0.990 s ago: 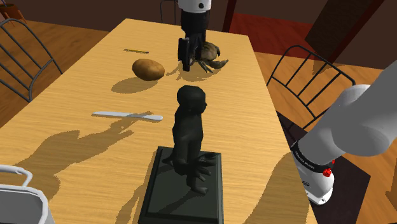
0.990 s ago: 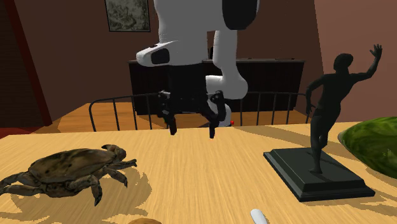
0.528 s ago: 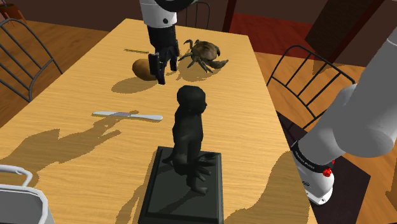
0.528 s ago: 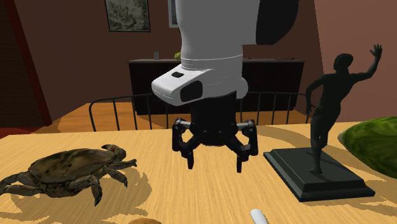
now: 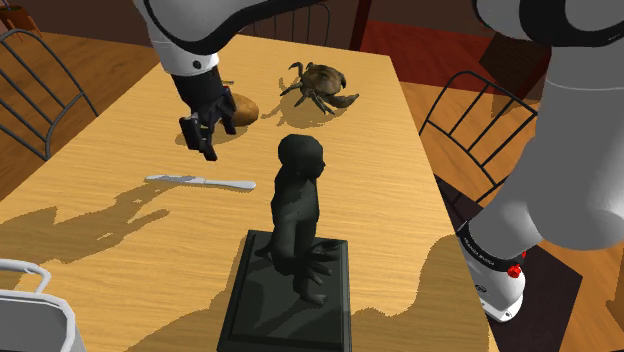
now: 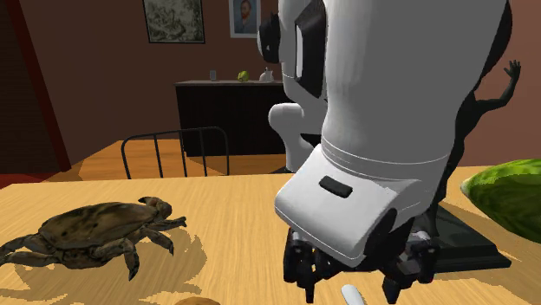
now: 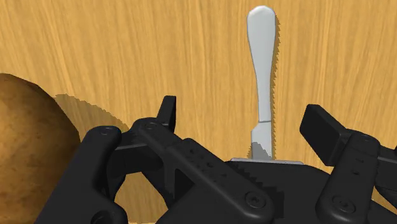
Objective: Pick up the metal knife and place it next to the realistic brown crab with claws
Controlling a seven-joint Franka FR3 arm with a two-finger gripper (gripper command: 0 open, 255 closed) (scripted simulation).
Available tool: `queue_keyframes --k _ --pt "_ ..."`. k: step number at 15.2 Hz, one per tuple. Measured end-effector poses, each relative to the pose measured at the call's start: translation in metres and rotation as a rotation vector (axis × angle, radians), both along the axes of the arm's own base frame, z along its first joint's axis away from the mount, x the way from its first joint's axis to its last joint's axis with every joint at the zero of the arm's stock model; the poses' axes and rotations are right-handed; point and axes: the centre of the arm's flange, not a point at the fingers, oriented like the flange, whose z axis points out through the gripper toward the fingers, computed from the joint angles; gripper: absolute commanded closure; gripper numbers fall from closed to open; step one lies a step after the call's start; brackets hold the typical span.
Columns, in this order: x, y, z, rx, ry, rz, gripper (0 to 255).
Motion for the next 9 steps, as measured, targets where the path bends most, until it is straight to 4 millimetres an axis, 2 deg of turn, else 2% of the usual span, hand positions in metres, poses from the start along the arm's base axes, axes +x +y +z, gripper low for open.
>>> queue_keyframes --k 4,7,9 --pt "0.004 0.050 -0.025 -0.016 0.020 0.060 0" --pt "0.002 0.062 -0.040 -0.020 0.025 0.073 0" --pt "0.002 0.061 -0.049 -0.021 0.025 0.075 0"
